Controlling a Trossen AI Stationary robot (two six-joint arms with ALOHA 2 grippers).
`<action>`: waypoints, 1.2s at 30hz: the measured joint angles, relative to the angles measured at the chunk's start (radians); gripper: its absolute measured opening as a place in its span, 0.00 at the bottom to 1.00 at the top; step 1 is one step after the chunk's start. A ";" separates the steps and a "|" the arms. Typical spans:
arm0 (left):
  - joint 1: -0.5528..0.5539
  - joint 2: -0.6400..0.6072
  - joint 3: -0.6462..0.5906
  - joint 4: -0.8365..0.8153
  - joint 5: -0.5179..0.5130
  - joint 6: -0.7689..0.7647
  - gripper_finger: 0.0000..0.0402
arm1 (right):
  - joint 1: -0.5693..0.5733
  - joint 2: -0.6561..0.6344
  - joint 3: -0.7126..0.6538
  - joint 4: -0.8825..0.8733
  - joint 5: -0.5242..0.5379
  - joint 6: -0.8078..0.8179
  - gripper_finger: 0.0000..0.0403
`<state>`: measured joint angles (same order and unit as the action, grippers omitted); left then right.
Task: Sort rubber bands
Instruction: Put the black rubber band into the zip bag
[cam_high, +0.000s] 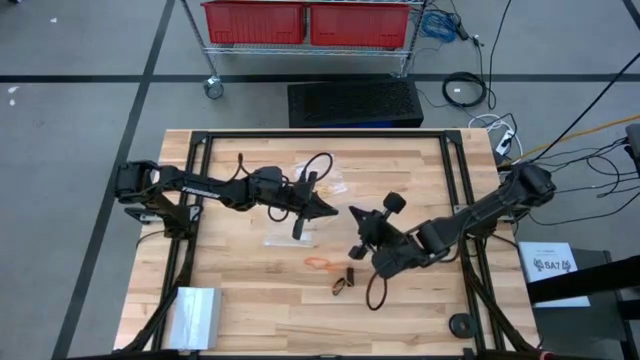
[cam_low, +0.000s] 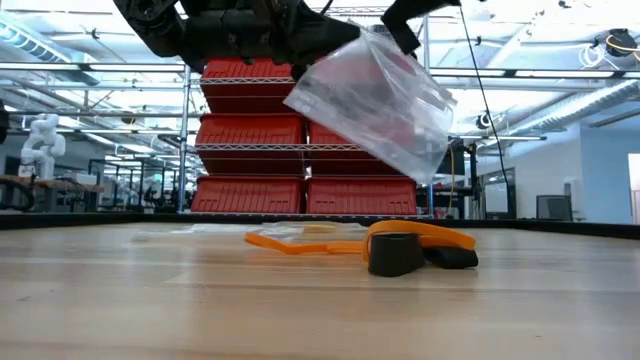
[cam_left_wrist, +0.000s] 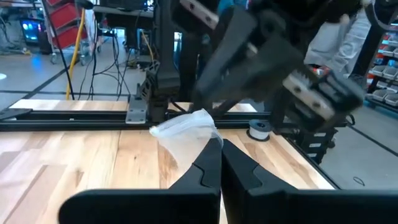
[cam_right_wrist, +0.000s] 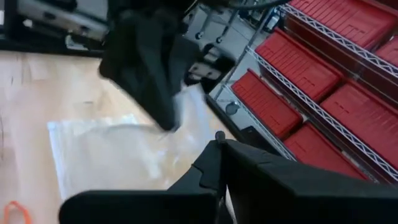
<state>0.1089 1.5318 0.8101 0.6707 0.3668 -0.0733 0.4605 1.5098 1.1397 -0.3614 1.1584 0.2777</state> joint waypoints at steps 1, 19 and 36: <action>0.000 0.000 0.000 -0.003 0.000 0.000 0.00 | -0.001 -0.011 0.000 -0.001 0.001 -0.007 0.00; 0.000 0.000 0.000 -0.002 0.001 0.010 0.00 | -0.113 -0.052 -0.001 0.054 -0.202 -0.083 0.00; 0.000 0.000 0.000 -0.004 0.003 0.027 0.00 | -0.186 -0.052 -0.001 0.011 -0.519 0.052 0.00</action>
<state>0.1085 1.5322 0.8101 0.6670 0.3695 -0.0463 0.2741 1.4582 1.1389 -0.3505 0.6397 0.3294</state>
